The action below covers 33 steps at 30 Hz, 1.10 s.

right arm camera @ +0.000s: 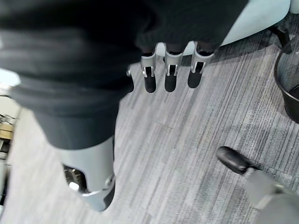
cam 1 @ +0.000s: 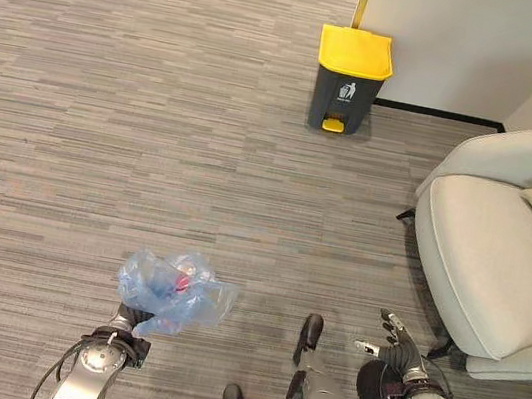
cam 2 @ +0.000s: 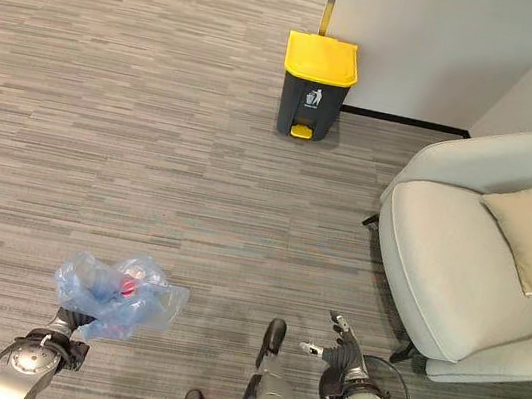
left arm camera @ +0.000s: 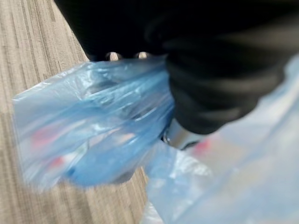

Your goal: Gather garbage on tea table into small bin, then transfer packed bag to large trash can.

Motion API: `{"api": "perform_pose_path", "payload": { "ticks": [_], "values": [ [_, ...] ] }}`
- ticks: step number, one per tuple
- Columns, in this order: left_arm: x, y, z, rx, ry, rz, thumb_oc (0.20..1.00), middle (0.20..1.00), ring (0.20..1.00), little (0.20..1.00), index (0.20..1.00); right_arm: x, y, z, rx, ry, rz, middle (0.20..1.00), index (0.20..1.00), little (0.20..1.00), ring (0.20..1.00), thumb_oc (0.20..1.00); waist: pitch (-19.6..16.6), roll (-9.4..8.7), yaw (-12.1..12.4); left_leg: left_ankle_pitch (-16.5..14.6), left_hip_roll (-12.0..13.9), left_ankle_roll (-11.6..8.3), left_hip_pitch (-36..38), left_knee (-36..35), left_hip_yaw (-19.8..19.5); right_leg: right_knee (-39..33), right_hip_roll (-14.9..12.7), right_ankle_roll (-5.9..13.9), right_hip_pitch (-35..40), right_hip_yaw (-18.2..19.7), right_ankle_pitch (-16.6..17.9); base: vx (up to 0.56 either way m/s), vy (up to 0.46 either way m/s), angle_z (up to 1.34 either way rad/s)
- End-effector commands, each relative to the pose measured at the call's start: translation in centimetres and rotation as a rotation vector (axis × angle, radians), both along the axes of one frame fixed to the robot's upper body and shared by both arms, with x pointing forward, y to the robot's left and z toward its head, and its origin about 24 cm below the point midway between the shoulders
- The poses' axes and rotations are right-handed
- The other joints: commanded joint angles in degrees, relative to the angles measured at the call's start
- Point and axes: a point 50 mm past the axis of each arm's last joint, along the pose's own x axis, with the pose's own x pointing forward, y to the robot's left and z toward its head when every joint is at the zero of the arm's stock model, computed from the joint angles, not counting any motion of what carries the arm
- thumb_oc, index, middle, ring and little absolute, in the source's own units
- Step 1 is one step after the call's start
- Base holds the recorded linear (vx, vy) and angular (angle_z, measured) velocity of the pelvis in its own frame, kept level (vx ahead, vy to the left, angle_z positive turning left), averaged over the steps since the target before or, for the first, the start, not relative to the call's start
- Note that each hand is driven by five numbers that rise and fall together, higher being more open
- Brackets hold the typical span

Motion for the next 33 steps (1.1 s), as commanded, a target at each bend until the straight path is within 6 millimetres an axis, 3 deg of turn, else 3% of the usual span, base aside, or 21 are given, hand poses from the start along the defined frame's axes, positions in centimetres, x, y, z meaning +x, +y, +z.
{"api": "perform_pose_path", "payload": {
  "ticks": [1, 4, 6, 8, 9, 12, 14, 16, 17, 20, 23, 26, 27, 30, 33],
  "values": [
    [0.8, 0.1, 2.5, -0.014, -0.141, -0.025, 0.200, 0.200, 0.200, 0.200, 0.200, 1.8, -1.2, 1.9, -0.018, -0.099, -0.006, 1.000, 1.000, 1.000, 1.000, 1.000, -1.9, 0.85, 0.2, -4.7, 8.1, -7.78, 5.6, 6.2, -3.1, 5.6, 0.7, 2.63, 4.4, -0.2, -0.6, 0.37, -0.225, 0.44],
    [0.1, 0.1, 1.9, -0.026, -0.116, -0.014, 0.200, 0.200, 0.200, 0.200, 0.200, 1.5, -1.9, 2.2, -0.034, -0.106, -0.019, 1.000, 1.000, 1.000, 1.000, 1.000, -3.0, 1.92, -0.2, 2.3, 12.1, -10.25, 2.9, 15.6, -3.1, 6.4, 2.9, 0.19, 6.8, -1.1, -3.3, 0.36, -0.281, 0.16],
    [-0.1, 0.1, 1.8, -0.041, -0.111, -0.006, 0.200, 0.200, 0.200, 0.200, 0.200, 1.3, -2.4, 2.3, -0.039, -0.105, -0.037, 1.000, 1.000, 1.000, 1.000, 1.000, -3.5, 2.10, -0.1, 6.8, 13.8, -10.39, 1.1, 21.8, -3.0, 6.1, 4.6, -1.85, 9.3, -1.3, -5.8, 0.39, -0.271, -0.26],
    [0.0, 0.0, 1.6, -0.047, -0.105, 0.002, 0.200, 0.200, 0.200, 0.200, 0.200, 1.2, -2.8, 2.2, -0.052, -0.095, -0.046, 1.000, 1.000, 1.000, 1.000, 1.000, -3.3, 1.57, 0.0, 6.4, 14.0, -9.32, -1.4, 24.7, -2.5, 5.7, 5.2, -2.84, 11.5, -0.8, -7.7, 0.32, -0.187, -0.30],
    [0.1, -0.1, 1.6, -0.053, -0.104, 0.003, 0.200, 0.200, 0.200, 0.200, 0.200, 1.3, -2.9, 2.3, -0.057, -0.098, -0.049, 1.000, 1.000, 1.000, 1.000, 1.000, -3.0, 1.03, 0.4, 4.6, 13.1, -8.41, -3.8, 24.6, -2.8, 5.4, 5.4, -3.12, 12.7, 0.0, -8.6, 0.23, -0.089, -0.30],
    [0.1, -0.3, 1.5, -0.045, -0.096, -0.012, 0.200, 0.200, 0.200, 0.200, 0.200, 1.4, -3.3, 2.6, -0.064, -0.111, -0.059, 1.000, 1.000, 1.000, 1.000, 1.000, -1.8, -0.29, 1.7, 0.0, 11.1, -6.88, -10.3, 21.2, -2.4, 4.6, 5.6, -2.70, 16.2, 1.5, -10.5, 0.32, -0.096, -0.20],
    [0.1, -0.2, 1.5, -0.040, -0.096, -0.014, 0.200, 0.200, 0.200, 0.200, 0.200, 1.4, -3.4, 2.7, -0.063, -0.117, -0.065, 1.000, 1.000, 1.000, 1.000, 1.000, -1.4, -0.48, 2.3, -0.1, 10.4, -6.73, -11.9, 19.0, -2.5, 4.4, 5.7, -2.60, 17.2, 2.1, -11.0, 0.25, -0.036, -0.25],
    [0.2, -0.1, 1.8, -0.029, -0.105, -0.017, 0.200, 0.200, 0.200, 0.200, 0.200, 1.5, -3.4, 2.7, -0.062, -0.125, -0.078, 1.000, 1.000, 1.000, 1.000, 1.000, -0.5, 0.06, 4.2, 8.0, 8.0, -7.82, -17.6, 8.5, -4.4, 2.9, 7.8, -2.48, 20.9, 3.5, -12.0, 0.42, -0.032, -0.18],
    [0.2, -0.1, 1.8, -0.029, -0.108, -0.018, 0.200, 0.200, 0.200, 0.200, 0.200, 1.5, -3.3, 2.6, -0.061, -0.122, -0.078, 1.000, 1.000, 1.000, 1.000, 1.000, -0.5, 0.51, 4.8, 10.6, 7.6, -8.30, -18.5, 5.4, -4.7, 2.5, 8.7, -2.45, 22.0, 4.2, -12.4, 0.38, -0.006, -0.15],
    [0.1, 0.1, 1.9, -0.022, -0.107, -0.018, 0.200, 0.200, 0.200, 0.200, 0.200, 1.3, -3.2, 2.1, -0.069, -0.100, -0.086, 1.000, 1.000, 1.000, 1.000, 1.000, -0.7, 0.94, 6.3, 14.0, 7.0, -8.52, -21.2, 1.3, -3.7, 2.1, 10.1, -2.46, 26.0, 6.3, -14.3, 0.46, 0.037, -0.26],
    [-0.5, 0.2, 1.8, -0.012, -0.093, -0.027, 0.200, 0.200, 0.200, 0.200, 0.200, 0.8, -2.7, 1.5, -0.060, -0.074, -0.065, 1.000, 1.000, 1.000, 1.000, 1.000, -2.1, 0.22, 6.9, 11.5, 6.0, -6.58, -20.3, 4.4, -4.3, 3.8, 9.0, -1.62, 29.7, 8.6, -17.3, 0.50, 0.110, -0.63],
    [-0.5, 0.6, 1.8, -0.007, -0.093, -0.019, 0.200, 0.200, 0.200, 0.200, 0.200, 0.6, -2.4, 1.1, -0.046, -0.057, -0.067, 1.000, 1.000, 1.000, 1.000, 1.000, -3.0, -0.56, 7.1, 9.2, 5.6, -5.23, -19.3, 6.2, -3.1, 7.0, 7.1, -0.56, 29.2, 9.5, -17.4, 0.31, 0.123, -0.43],
    [-0.6, 0.9, 1.9, -0.005, -0.089, -0.010, 0.200, 0.200, 0.200, 0.200, 0.200, 0.8, -2.0, 0.9, -0.022, -0.051, -0.065, 1.000, 1.000, 1.000, 1.000, 1.000, -3.0, -1.40, 7.3, 6.8, 5.0, -3.80, -18.5, 7.9, -2.0, 14.0, 5.2, 1.24, 26.4, 10.6, -14.2, 0.42, 0.206, -0.32],
    [-0.3, 1.3, 2.0, 0.005, -0.097, 0.010, 0.200, 0.200, 0.200, 0.200, 0.200, 1.1, -1.5, 0.5, 0.019, -0.045, -0.091, 1.000, 1.000, 1.000, 1.000, 1.000, -2.4, -1.32, 6.7, 3.5, 4.1, -1.78, -15.6, 8.3, -1.0, 23.6, 3.5, 2.78, 21.1, 11.4, -9.5, 0.34, 0.151, -0.53],
    [-0.1, 1.4, 2.1, 0.001, -0.103, 0.020, 0.200, 0.200, 0.200, 0.200, 0.200, 1.4, -1.4, 0.4, 0.060, -0.046, -0.123, 1.000, 1.000, 1.000, 1.000, 1.000, -1.4, 0.33, 5.7, 1.2, 4.1, -1.11, -10.5, 6.5, -0.7, 26.2, 2.8, 1.62, 13.8, 9.1, -9.0, 0.27, 0.091, -0.19]
  ]
}}
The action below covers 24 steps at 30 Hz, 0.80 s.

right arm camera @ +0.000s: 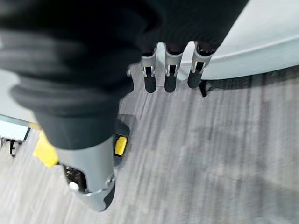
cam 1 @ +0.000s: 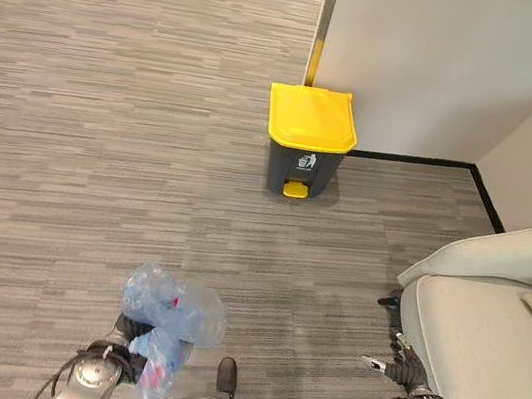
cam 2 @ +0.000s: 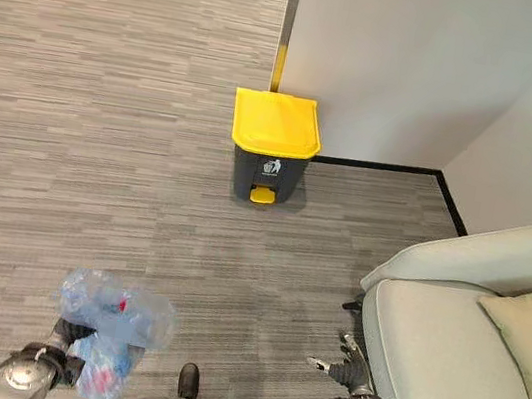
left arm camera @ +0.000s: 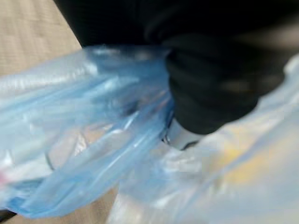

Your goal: Gather garbage on tea table into small bin, then transfer packed bag to large trash can.

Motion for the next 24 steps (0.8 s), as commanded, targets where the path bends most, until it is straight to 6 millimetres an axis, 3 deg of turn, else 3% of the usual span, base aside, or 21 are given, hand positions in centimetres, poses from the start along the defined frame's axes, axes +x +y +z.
{"api": "perform_pose_path", "payload": {
  "ticks": [1, 2, 4, 8, 12, 13, 16, 17, 18, 19, 20, 21, 23, 24],
  "values": [
    [1.2, 0.9, 2.4, 0.011, -0.136, 0.019, 0.200, 0.200, 0.200, 0.200, 0.200, 2.3, -0.7, 1.5, 0.041, -0.090, -0.057, 1.000, 1.000, 1.000, 1.000, 1.000, 1.6, 1.50, -0.4, -9.5, 3.2, -3.67, 1.6, 6.5, -0.7, -12.0, 1.1, 0.02, -2.3, -3.3, 13.5, 0.24, 0.054, -0.29],
    [1.2, 0.9, 2.4, 0.011, -0.136, 0.019, 0.200, 0.200, 0.200, 0.200, 0.200, 2.3, -0.7, 1.5, 0.041, -0.090, -0.057, 1.000, 1.000, 1.000, 1.000, 1.000, 1.6, 1.50, -0.4, -9.5, 3.2, -3.67, 1.6, 6.5, -0.7, -12.0, 1.1, 0.02, -2.2, -3.3, 13.5, 0.31, 0.004, -0.13],
    [1.0, 1.0, 2.3, -0.003, -0.131, 0.033, 0.200, 0.200, 0.200, 0.200, 0.200, 2.4, -0.8, 1.5, 0.058, -0.092, -0.072, 1.000, 1.000, 1.000, 1.000, 1.000, 3.0, 1.85, -1.5, -11.9, 3.4, -3.92, 5.3, 6.1, -0.9, -17.4, -0.1, -0.20, -6.0, -6.9, 13.7, 0.37, -0.045, 0.17],
    [1.1, 1.0, 2.1, -0.008, -0.128, 0.038, 0.200, 0.200, 0.200, 0.200, 0.200, 2.1, -1.0, 1.4, 0.065, -0.085, -0.082, 1.000, 1.000, 1.000, 1.000, 1.000, 3.7, 1.39, -2.8, -14.0, 2.8, -5.26, 10.1, 5.0, -2.4, -27.2, -0.8, 1.61, -9.8, -8.6, 17.9, 0.37, -0.112, 0.09],
    [1.4, 0.6, 2.1, -0.010, -0.137, 0.023, 0.200, 0.200, 0.200, 0.200, 0.200, 1.5, -1.3, 1.2, 0.061, -0.069, -0.088, 1.000, 1.000, 1.000, 1.000, 1.000, 3.4, 1.39, -4.1, -17.1, 2.9, -6.78, 14.6, 4.6, -4.9, -31.2, -0.4, 2.62, -10.4, -8.6, 20.5, 0.42, -0.196, 0.34],
    [1.4, 0.5, 2.2, -0.012, -0.139, 0.018, 0.200, 0.200, 0.200, 0.200, 0.200, 1.3, -1.4, 1.1, 0.064, -0.070, -0.090, 1.000, 1.000, 1.000, 1.000, 1.000, 2.7, 0.95, -4.6, -17.6, 2.7, -7.32, 15.5, 4.8, -5.6, -30.9, -0.6, 2.10, -10.2, -7.6, 21.3, 0.46, -0.281, 0.43],
    [1.0, 0.0, 1.8, -0.034, -0.129, 0.018, 0.200, 0.200, 0.200, 0.200, 0.200, 1.0, -1.8, 1.1, 0.045, -0.061, -0.093, 1.000, 1.000, 1.000, 1.000, 1.000, 1.8, 2.23, -5.0, -14.2, 6.0, -9.80, 14.2, 12.0, -6.2, -29.0, 1.3, 0.20, -8.7, -7.0, 20.0, 0.30, -0.233, 0.80],
    [1.0, 0.0, 1.8, -0.034, -0.129, 0.018, 0.200, 0.200, 0.200, 0.200, 0.200, 1.0, -1.8, 1.1, 0.045, -0.061, -0.093, 1.000, 1.000, 1.000, 1.000, 1.000, 1.6, 2.01, -5.2, -14.0, 5.7, -9.77, 13.9, 12.0, -6.4, -29.2, 1.0, 0.20, -8.9, -7.1, 20.2, 0.21, -0.220, 0.57],
    [1.0, -0.2, 1.7, -0.044, -0.124, 0.015, 0.200, 0.200, 0.200, 0.200, 0.200, 0.9, -2.1, 1.2, 0.033, -0.067, -0.098, 1.000, 1.000, 1.000, 1.000, 1.000, 1.6, 2.44, -5.2, -10.8, 7.6, -11.16, 12.5, 16.5, -6.0, -29.1, 2.1, -0.98, -7.3, -7.6, 19.3, 0.19, -0.223, 0.17],
    [0.9, -0.2, 1.7, -0.045, -0.119, 0.012, 0.200, 0.200, 0.200, 0.200, 0.200, 0.9, -2.3, 1.3, 0.029, -0.070, -0.099, 1.000, 1.000, 1.000, 1.000, 1.000, 1.4, 2.34, -5.4, -8.8, 8.4, -11.29, 11.1, 19.3, -5.7, -29.3, 2.3, -1.67, -6.6, -7.9, 18.7, 0.41, -0.397, -0.04],
    [0.8, -0.2, 1.5, -0.060, -0.115, 0.027, 0.200, 0.200, 0.200, 0.200, 0.200, 1.0, -3.0, 1.7, 0.001, -0.077, -0.107, 1.000, 1.000, 1.000, 1.000, 1.000, 1.2, 2.39, -5.0, -4.8, 10.1, -11.58, 9.4, 23.8, -4.9, -29.8, 3.6, -3.47, -4.1, -8.7, 16.4, 0.35, -0.309, -0.11],
    [0.8, -0.2, 1.4, -0.068, -0.115, 0.033, 0.200, 0.200, 0.200, 0.200, 0.200, 1.1, -3.1, 1.8, -0.003, -0.079, -0.107, 1.000, 1.000, 1.000, 1.000, 1.000, 1.3, 2.18, -4.8, -5.1, 10.2, -11.00, 8.2, 24.5, -4.4, -30.1, 3.6, -3.71, -3.1, -8.8, 15.6, 0.36, -0.264, -0.11],
    [1.0, -0.5, 1.4, -0.077, -0.123, 0.039, 0.200, 0.200, 0.200, 0.200, 0.200, 1.4, -3.4, 2.2, -0.012, -0.097, -0.112, 1.000, 1.000, 1.000, 1.000, 1.000, 1.8, 1.94, -3.9, -8.5, 9.8, -9.86, 4.8, 22.4, -2.8, -30.8, 3.7, -3.36, -0.8, -9.1, 14.1, 0.21, -0.117, -0.23],
    [1.0, -0.5, 1.5, -0.076, -0.124, 0.039, 0.200, 0.200, 0.200, 0.200, 0.200, 1.4, -3.4, 2.2, -0.012, -0.098, -0.112, 1.000, 1.000, 1.000, 1.000, 1.000, 1.7, 1.79, -4.0, -8.3, 9.6, -9.78, 4.7, 22.3, -2.8, -30.9, 3.5, -3.33, -0.9, -9.0, 14.2, 0.19, -0.073, -0.13]
  ]
}}
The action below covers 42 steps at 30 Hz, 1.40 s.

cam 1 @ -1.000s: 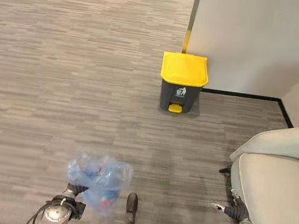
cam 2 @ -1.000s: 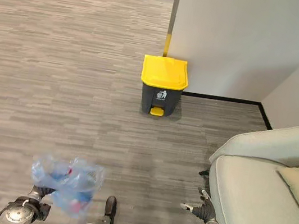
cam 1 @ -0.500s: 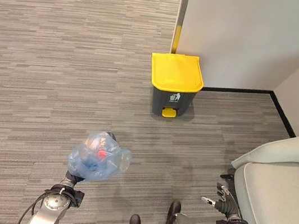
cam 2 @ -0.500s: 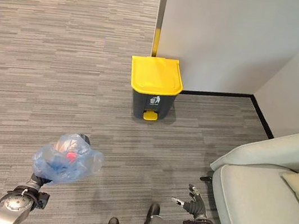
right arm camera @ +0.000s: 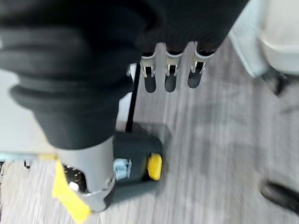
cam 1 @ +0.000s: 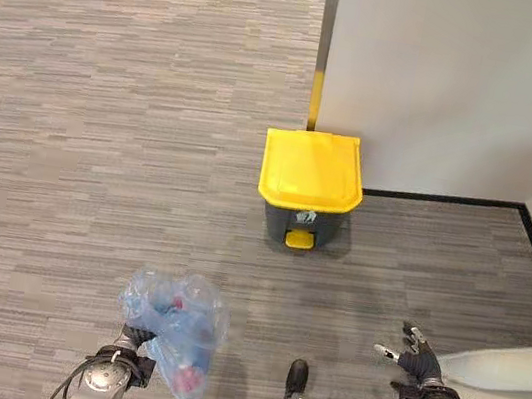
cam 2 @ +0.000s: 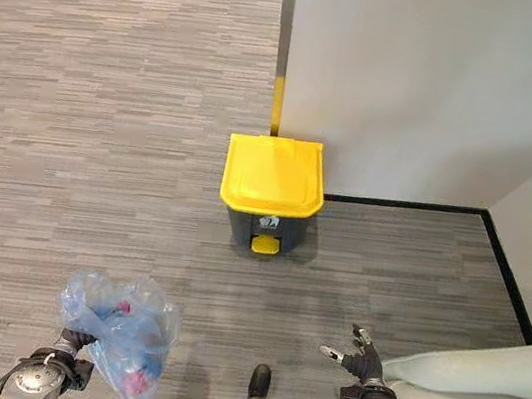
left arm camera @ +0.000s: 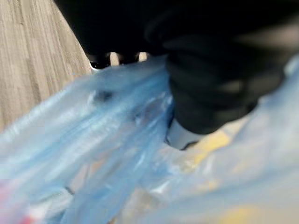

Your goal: Gather garbage on tea table into small bin, then transfer packed bag to large trash can.

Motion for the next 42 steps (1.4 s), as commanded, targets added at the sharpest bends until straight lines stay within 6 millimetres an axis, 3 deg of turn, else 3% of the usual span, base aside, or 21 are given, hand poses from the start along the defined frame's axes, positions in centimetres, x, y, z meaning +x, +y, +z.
{"api": "perform_pose_path", "payload": {
  "ticks": [1, 3, 6, 9, 11, 13, 15, 17, 18, 20, 22, 28, 36, 39, 42],
  "values": [
    [2.3, 0.8, 2.9, 0.018, -0.162, -0.008, 0.200, 0.200, 0.200, 0.200, 0.200, -0.1, -1.4, 1.0, -0.036, -0.052, -0.027, 1.000, 1.000, 1.000, 1.000, 1.000, -0.1, -1.24, 0.0, 0.6, -0.3, 2.75, 0.2, -10.1, 6.0, -0.5, -4.8, 9.17, 2.9, -1.7, -6.6, 0.17, -0.016, -0.06],
    [2.4, 0.8, 3.0, 0.021, -0.166, -0.008, 0.200, 0.200, 0.200, 0.200, 0.200, 0.0, -1.6, 1.2, -0.044, -0.055, -0.030, 1.000, 1.000, 1.000, 1.000, 1.000, 0.5, -1.20, 0.5, 0.9, 0.0, 2.60, -2.6, -14.2, 8.2, -0.6, -5.3, 9.42, 4.0, -1.9, -7.6, 0.20, -0.007, 0.00],
    [2.3, 0.5, 2.8, 0.032, -0.155, -0.021, 0.200, 0.200, 0.200, 0.200, 0.200, -0.5, -1.6, 0.8, -0.046, -0.046, -0.048, 1.000, 1.000, 1.000, 1.000, 1.000, 1.5, -0.31, 2.4, 13.0, 1.1, -0.10, -8.9, -26.6, 9.8, -1.9, -3.4, 9.44, 10.5, -2.2, -10.2, 0.41, 0.045, -0.11],
    [1.9, 0.5, 2.8, 0.033, -0.151, -0.028, 0.200, 0.200, 0.200, 0.200, 0.200, -0.8, -1.1, 0.3, -0.034, -0.024, -0.038, 1.000, 1.000, 1.000, 1.000, 1.000, 0.8, 0.10, 3.5, 15.2, 1.1, -0.29, -9.1, -31.6, 9.5, -1.9, -2.7, 9.88, 14.5, -0.7, -12.3, 0.47, 0.174, 0.03],
    [1.7, 0.6, 2.7, 0.042, -0.140, -0.037, 0.200, 0.200, 0.200, 0.200, 0.200, -0.9, -0.6, 0.0, -0.029, -0.013, -0.022, 1.000, 1.000, 1.000, 1.000, 1.000, -0.7, -0.31, 3.9, 14.1, 0.4, 0.69, -8.4, -29.2, 8.1, -0.9, -3.9, 10.45, 16.4, 0.7, -13.3, 0.53, 0.256, -0.32],
    [1.8, 1.0, 2.8, 0.061, -0.135, -0.043, 0.200, 0.200, 0.200, 0.200, 0.200, -0.5, 0.4, -0.1, 0.008, -0.022, -0.006, 1.000, 1.000, 1.000, 1.000, 1.000, -1.7, -1.58, 4.4, 11.0, -1.1, 2.60, -7.3, -27.1, 8.4, 3.4, -6.3, 11.89, 15.6, 2.1, -13.5, 0.36, 0.240, -0.67],
    [2.2, 1.8, 3.3, 0.094, -0.144, -0.035, 0.200, 0.200, 0.200, 0.200, 0.200, 0.5, 1.5, 0.3, 0.035, -0.055, 0.021, 1.000, 1.000, 1.000, 1.000, 1.000, -0.5, -1.80, 4.2, 6.9, -3.2, 5.78, -4.7, -25.5, 8.4, 17.7, -8.3, 13.64, 7.9, 5.1, -9.4, 0.26, 0.235, -0.34],
    [2.3, 1.9, 3.3, 0.090, -0.146, -0.025, 0.200, 0.200, 0.200, 0.200, 0.200, 0.9, 1.9, 0.5, 0.040, -0.065, 0.035, 1.000, 1.000, 1.000, 1.000, 1.000, 0.0, -1.13, 4.2, 6.1, -3.2, 6.48, -3.0, -26.0, 8.7, 20.5, -8.2, 13.04, 3.3, 5.2, -8.6, 0.14, 0.115, 0.00],
    [2.3, 1.9, 3.3, 0.085, -0.150, -0.009, 0.200, 0.200, 0.200, 0.200, 0.200, 1.2, 1.9, 0.7, 0.038, -0.072, 0.038, 1.000, 1.000, 1.000, 1.000, 1.000, 0.6, -0.43, 3.7, 5.7, -3.3, 6.46, -1.3, -27.0, 9.1, 18.4, -8.6, 12.30, 0.1, 2.8, -8.3, 0.13, 0.056, 0.11],
    [2.1, 2.4, 3.1, 0.096, -0.140, 0.012, 0.200, 0.200, 0.200, 0.200, 0.200, 0.8, 1.7, 0.3, 0.030, -0.049, 0.032, 1.000, 1.000, 1.000, 1.000, 1.000, 1.3, -0.72, 2.8, 5.2, -3.3, 6.18, -0.4, -27.1, 8.4, 15.1, -7.8, 12.30, 0.4, 1.7, -9.6, 0.17, -0.067, 0.01],
    [2.1, 2.0, 3.1, 0.078, -0.147, -0.001, 0.200, 0.200, 0.200, 0.200, 0.200, 0.8, 1.4, 0.4, 0.025, -0.051, 0.031, 1.000, 1.000, 1.000, 1.000, 1.000, 0.8, -1.48, 2.6, 5.0, -3.6, 5.84, 0.3, -27.3, 7.9, 11.2, -6.3, 12.24, 1.2, 3.4, -8.8, 0.17, -0.166, 0.48],
    [1.7, 1.8, 2.8, 0.053, -0.133, 0.003, 0.200, 0.200, 0.200, 0.200, 0.200, 0.1, 0.2, 0.3, 0.004, -0.035, 0.003, 1.000, 1.000, 1.000, 1.000, 1.000, -1.5, -1.94, 2.6, 6.1, -3.0, 4.38, 1.0, -28.6, 8.1, 2.1, -4.7, 11.17, 6.2, 2.3, -8.4, 0.09, -0.128, 0.50],
    [1.0, 1.3, 2.1, 0.029, -0.100, -0.001, 0.200, 0.200, 0.200, 0.200, 0.200, -1.0, -0.5, 0.1, -0.012, -0.011, -0.010, 1.000, 1.000, 1.000, 1.000, 1.000, -2.6, -1.89, 1.8, 7.6, -1.9, 3.12, 2.4, -30.0, 6.8, -2.6, -2.4, 9.95, 9.8, 2.7, -8.3, -0.02, -0.080, -0.33],
    [1.8, 1.1, 2.6, 0.037, -0.126, -0.014, 0.200, 0.200, 0.200, 0.200, 0.200, -0.8, -0.7, 0.3, -0.012, -0.028, -0.027, 1.000, 1.000, 1.000, 1.000, 1.000, -1.5, -2.45, 1.7, 9.1, -1.3, 1.76, -0.5, -27.8, 6.6, -4.1, -2.4, 9.56, 10.2, 2.0, -7.7, -0.12, -0.083, -0.22],
    [2.5, 0.8, 3.0, 0.034, -0.148, -0.029, 0.200, 0.200, 0.200, 0.200, 0.200, -0.6, -0.7, 0.5, -0.014, -0.042, -0.029, 1.000, 1.000, 1.000, 1.000, 1.000, -0.4, -2.72, 1.5, 8.1, -0.6, 1.08, -2.4, -24.1, 6.1, -4.2, -2.9, 9.11, 9.1, 1.0, -7.0, -0.19, -0.031, 0.22]
  ]
}}
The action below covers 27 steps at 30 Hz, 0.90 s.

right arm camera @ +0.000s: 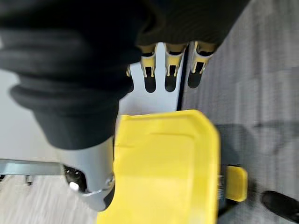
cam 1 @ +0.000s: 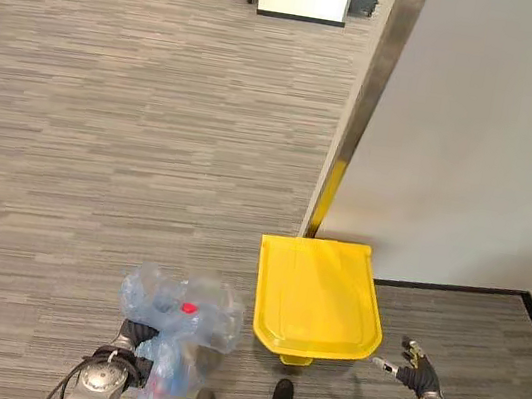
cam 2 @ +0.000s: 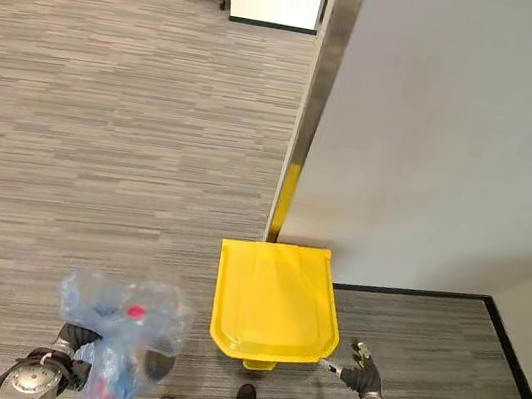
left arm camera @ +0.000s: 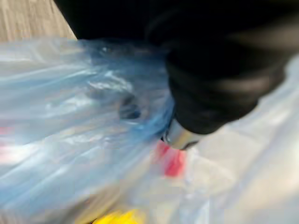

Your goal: Gather garbage on tea table into small bin, then transfer packed bag to large trash can.

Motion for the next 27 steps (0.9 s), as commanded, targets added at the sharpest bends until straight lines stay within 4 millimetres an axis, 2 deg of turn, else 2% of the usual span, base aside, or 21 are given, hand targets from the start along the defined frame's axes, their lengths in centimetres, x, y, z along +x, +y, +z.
{"api": "perform_pose_path", "payload": {
  "ticks": [1, 2, 3, 4, 5, 6, 7, 8, 9, 10, 14, 15, 16, 18, 19, 20, 21, 23, 27],
  "values": [
    [1.8, 0.7, 2.5, 0.025, -0.139, -0.011, 0.200, 0.200, 0.200, 0.200, 0.200, 2.3, -0.8, 2.4, -0.035, -0.134, -0.002, 1.000, 1.000, 1.000, 1.000, 1.000, 1.1, -1.44, -0.7, -0.2, 1.0, -3.46, -4.3, 5.7, -1.1, 4.7, -3.6, 5.77, 4.1, -1.0, -12.0, -0.19, 0.037, 0.15],
    [2.0, 0.4, 2.5, 0.011, -0.141, -0.025, 0.200, 0.200, 0.200, 0.200, 0.200, 2.4, -1.1, 2.5, -0.046, -0.134, 0.004, 1.000, 1.000, 1.000, 1.000, 1.000, 1.5, -1.97, -1.0, -5.1, -0.2, -3.13, -3.3, 10.2, -3.2, 5.3, -4.6, 5.79, 3.0, -0.9, -11.3, -0.13, 0.036, 0.02],
    [2.0, 0.4, 2.5, 0.011, -0.142, -0.025, 0.200, 0.200, 0.200, 0.200, 0.200, 2.4, -1.0, 2.6, -0.046, -0.135, 0.004, 1.000, 1.000, 1.000, 1.000, 1.000, 1.4, -2.01, -1.0, -4.9, -0.3, -3.09, -3.5, 10.1, -3.3, 5.2, -4.7, 5.79, 2.8, -1.0, -11.1, -0.18, 0.107, -0.06],
    [2.1, 0.2, 2.4, 0.004, -0.142, -0.029, 0.200, 0.200, 0.200, 0.200, 0.200, 2.5, -1.0, 2.6, -0.048, -0.132, 0.009, 1.000, 1.000, 1.000, 1.000, 1.000, 1.2, -1.76, -1.4, -7.3, -1.2, -3.18, -1.6, 11.0, -4.6, 5.5, -4.7, 5.90, 2.4, -0.7, -10.9, -0.06, 0.072, 0.00],
    [2.1, 0.2, 2.4, 0.004, -0.142, -0.029, 0.200, 0.200, 0.200, 0.200, 0.200, 2.5, -1.0, 2.6, -0.047, -0.133, 0.009, 1.000, 1.000, 1.000, 1.000, 1.000, 1.1, -1.85, -1.5, -7.1, -1.4, -3.14, -1.7, 10.8, -4.6, 5.4, -4.8, 5.91, 2.2, -0.7, -10.8, -0.10, 0.198, 0.02],
    [1.9, -0.2, 2.1, 0.002, -0.131, -0.036, 0.200, 0.200, 0.200, 0.200, 0.200, 2.3, -0.9, 2.3, -0.040, -0.123, 0.004, 1.000, 1.000, 1.000, 1.000, 1.000, 0.3, -0.77, -2.5, -8.0, -2.3, -2.58, 1.7, 6.9, -5.5, 5.7, -4.2, 6.48, 0.6, -0.3, -10.2, -0.05, 0.127, 0.06],
    [1.9, -0.2, 2.1, 0.002, -0.131, -0.036, 0.200, 0.200, 0.200, 0.200, 0.200, 2.3, -0.9, 2.3, -0.040, -0.123, 0.004, 1.000, 1.000, 1.000, 1.000, 1.000, 0.3, -0.77, -2.5, -8.0, -2.4, -2.58, 1.8, 6.9, -5.5, 5.7, -4.2, 6.48, 0.7, -0.3, -10.2, -0.09, 0.253, -0.04],
    [1.9, -0.2, 2.2, 0.009, -0.129, -0.040, 0.200, 0.200, 0.200, 0.200, 0.200, 2.3, -1.0, 2.3, -0.048, -0.117, 0.007, 1.000, 1.000, 1.000, 1.000, 1.000, 0.0, 0.19, -3.3, -8.1, -3.2, -1.69, 3.8, 1.6, -6.2, 6.3, -4.0, 7.24, -0.9, 0.5, -8.8, -0.06, 0.127, -0.07],
    [1.9, -0.1, 2.2, 0.009, -0.130, -0.040, 0.200, 0.200, 0.200, 0.200, 0.200, 2.3, -1.0, 2.3, -0.048, -0.117, 0.007, 1.000, 1.000, 1.000, 1.000, 1.000, -0.2, 0.08, -3.3, -7.7, -3.4, -1.64, 3.7, 1.2, -6.2, 6.3, -4.2, 7.27, -1.2, 0.6, -8.6, -0.22, 0.247, -0.25],
    [2.3, 0.2, 2.6, 0.029, -0.147, -0.041, 0.200, 0.200, 0.200, 0.200, 0.200, 2.6, -0.7, 2.4, -0.036, -0.127, 0.004, 1.000, 1.000, 1.000, 1.000, 1.000, 0.6, 0.08, -3.7, -6.9, -4.5, -1.00, 3.3, -0.5, -6.3, 7.5, -4.8, 8.32, -3.8, 1.1, -7.0, -0.19, 0.137, -0.33],
    [2.5, 0.8, 3.0, 0.054, -0.158, -0.039, 0.200, 0.200, 0.200, 0.200, 0.200, 3.1, 0.1, 2.4, -0.022, -0.131, 0.029, 1.000, 1.000, 1.000, 1.000, 1.000, 1.7, 0.05, -3.0, -5.8, -4.7, 0.05, 3.2, -1.6, -4.5, 10.9, -5.3, 9.17, -6.3, 1.4, -6.6, -0.19, 0.101, -0.46],
    [2.7, 1.3, 3.3, 0.069, -0.165, -0.027, 0.200, 0.200, 0.200, 0.200, 0.200, 3.6, 0.8, 2.3, -0.008, -0.136, 0.043, 1.000, 1.000, 1.000, 1.000, 1.000, 2.7, 0.19, -2.2, -5.1, -4.1, 0.70, 2.1, -1.0, -3.7, 15.2, -5.6, 9.74, -8.0, 0.7, -7.8, -0.32, 0.060, -0.42],
    [2.6, 1.5, 3.3, 0.075, -0.161, -0.022, 0.200, 0.200, 0.200, 0.200, 0.200, 3.7, 1.0, 2.3, -0.002, -0.137, 0.047, 1.000, 1.000, 1.000, 1.000, 1.000, 3.1, 0.31, -1.7, -5.0, -3.8, 1.09, 1.7, -0.4, -3.2, 17.8, -5.9, 9.38, -7.6, 0.3, -9.7, -0.27, 0.023, -0.38],
    [2.6, 1.5, 3.3, 0.076, -0.164, -0.024, 0.200, 0.200, 0.200, 0.200, 0.200, 3.7, 1.2, 2.2, 0.003, -0.136, 0.051, 1.000, 1.000, 1.000, 1.000, 1.000, 2.9, 0.38, -1.5, -4.6, -3.7, 1.40, 0.9, -0.2, -2.9, 19.4, -6.0, 8.95, -7.2, 0.3, -10.4, -0.12, -0.012, -0.27],
    [2.2, 1.9, 3.2, 0.082, -0.158, -0.002, 0.200, 0.200, 0.200, 0.200, 0.200, 3.4, 1.1, 2.0, 0.004, -0.129, 0.043, 1.000, 1.000, 1.000, 1.000, 1.000, 2.4, 0.26, -0.8, -4.4, -4.0, 1.44, 0.7, -0.1, -2.5, 20.3, -5.7, 8.73, -4.6, 1.4, -12.3, -0.09, -0.087, -0.16],
    [2.0, 1.7, 3.1, 0.080, -0.151, -0.011, 0.200, 0.200, 0.200, 0.200, 0.200, 3.1, 1.1, 1.8, 0.008, -0.124, 0.039, 1.000, 1.000, 1.000, 1.000, 1.000, 1.5, -0.58, -0.1, -4.1, -4.3, 0.99, 0.4, 0.0, -2.6, 17.0, -5.4, 8.39, -1.2, 1.4, -13.2, -0.09, -0.088, -0.14],
    [2.0, 1.7, 3.1, 0.080, -0.151, -0.011, 0.200, 0.200, 0.200, 0.200, 0.200, 3.1, 1.1, 1.8, 0.008, -0.124, 0.039, 1.000, 1.000, 1.000, 1.000, 1.000, 1.4, -0.56, -0.1, -4.0, -4.3, 0.98, 0.3, 0.0, -2.6, 16.7, -5.3, 8.36, -1.2, 1.4, -12.9, -0.02, -0.119, -0.10],
    [1.7, 1.8, 2.9, 0.066, -0.148, 0.010, 0.200, 0.200, 0.200, 0.200, 0.200, 3.0, 1.0, 1.8, 0.008, -0.124, 0.029, 1.000, 1.000, 1.000, 1.000, 1.000, 0.3, -1.48, 0.5, -3.4, -3.5, 0.01, -0.7, 1.2, -1.8, 10.7, -4.4, 7.99, 1.2, 1.8, -13.0, -0.02, -0.174, -0.12],
    [1.5, 1.4, 2.5, 0.040, -0.134, 0.008, 0.200, 0.200, 0.200, 0.200, 0.200, 2.8, 0.3, 2.0, -0.013, -0.120, 0.022, 1.000, 1.000, 1.000, 1.000, 1.000, -0.4, -1.53, 0.1, -3.0, -2.5, -0.68, -0.4, 1.4, -1.1, 7.1, -3.6, 7.40, 3.2, 1.3, -12.4, 0.00, -0.107, -0.06]
  ]
}}
